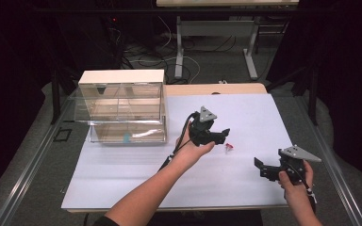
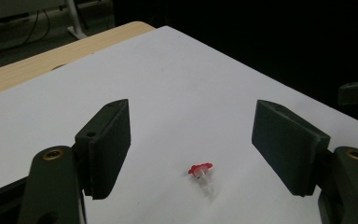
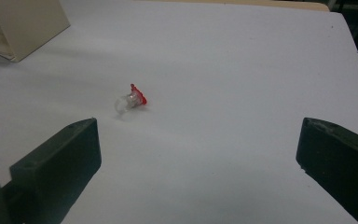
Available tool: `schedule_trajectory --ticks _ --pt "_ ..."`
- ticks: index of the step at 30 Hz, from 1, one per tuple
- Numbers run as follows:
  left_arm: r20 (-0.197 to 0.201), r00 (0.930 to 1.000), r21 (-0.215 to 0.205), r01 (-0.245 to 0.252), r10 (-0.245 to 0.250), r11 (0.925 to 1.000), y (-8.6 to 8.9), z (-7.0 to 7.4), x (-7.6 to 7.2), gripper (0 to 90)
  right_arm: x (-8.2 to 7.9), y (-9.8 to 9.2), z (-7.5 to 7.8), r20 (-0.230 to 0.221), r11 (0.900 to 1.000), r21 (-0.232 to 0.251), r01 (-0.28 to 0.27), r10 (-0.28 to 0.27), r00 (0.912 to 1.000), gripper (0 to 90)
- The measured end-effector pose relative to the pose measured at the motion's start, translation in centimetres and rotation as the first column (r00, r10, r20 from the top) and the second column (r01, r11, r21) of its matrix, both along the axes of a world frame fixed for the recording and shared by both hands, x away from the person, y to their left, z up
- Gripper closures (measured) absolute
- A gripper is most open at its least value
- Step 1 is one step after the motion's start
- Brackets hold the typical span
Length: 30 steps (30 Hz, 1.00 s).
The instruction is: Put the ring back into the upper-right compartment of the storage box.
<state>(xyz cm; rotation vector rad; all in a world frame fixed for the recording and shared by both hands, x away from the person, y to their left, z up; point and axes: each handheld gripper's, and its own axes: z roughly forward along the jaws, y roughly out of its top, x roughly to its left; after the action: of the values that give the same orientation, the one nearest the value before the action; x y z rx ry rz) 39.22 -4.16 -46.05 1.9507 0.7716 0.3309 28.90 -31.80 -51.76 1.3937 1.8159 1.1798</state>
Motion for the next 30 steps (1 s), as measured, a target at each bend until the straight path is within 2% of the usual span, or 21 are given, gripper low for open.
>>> schedule_trajectory --ticks 1,14,15,22,26,27,30 --pt "-0.005 1.0000 0.003 -0.004 0.004 1.0000 -0.1 -0.1 0.1 28.5 -0.1 -0.2 0.1 -0.022 1.000 -0.008 -0.018 0.018 0.9996 0.0" --pt "-0.017 0.9999 0.046 0.004 -0.003 0.9989 -0.6 -1.8 0.9 33.8 0.0 -0.1 0.1 -0.026 1.000 -0.009 -0.022 0.022 0.9994 0.0" --pt "-0.028 0.9996 0.038 0.001 0.000 0.9993 -0.6 -2.0 1.0 34.5 0.0 -0.1 0.1 -0.026 1.000 -0.009 -0.022 0.022 0.9994 0.0" --pt "-0.053 0.9986 0.067 0.006 -0.003 0.9977 -0.6 -3.1 1.6 37.3 0.0 -0.1 0.0 -0.032 1.000 -0.007 -0.020 0.020 0.9993 0.0" --pt "-0.072 0.9973 0.062 -0.009 0.013 0.9980 -0.8 -3.8 1.7 37.6 0.0 0.0 0.0 -0.033 1.000 -0.010 -0.016 0.016 0.9993 0.0" --pt "-0.083 0.9965 0.076 -0.002 0.008 0.9971 -0.8 -3.8 1.7 37.6 0.0 0.0 0.0 -0.031 1.000 -0.012 -0.018 0.018 0.9994 0.0" --pt "-0.095 0.9954 0.070 -0.008 0.015 0.9975 -1.1 -4.2 1.8 38.3 0.0 0.0 0.0 -0.029 1.000 -0.014 -0.019 0.019 0.9994 0.0"
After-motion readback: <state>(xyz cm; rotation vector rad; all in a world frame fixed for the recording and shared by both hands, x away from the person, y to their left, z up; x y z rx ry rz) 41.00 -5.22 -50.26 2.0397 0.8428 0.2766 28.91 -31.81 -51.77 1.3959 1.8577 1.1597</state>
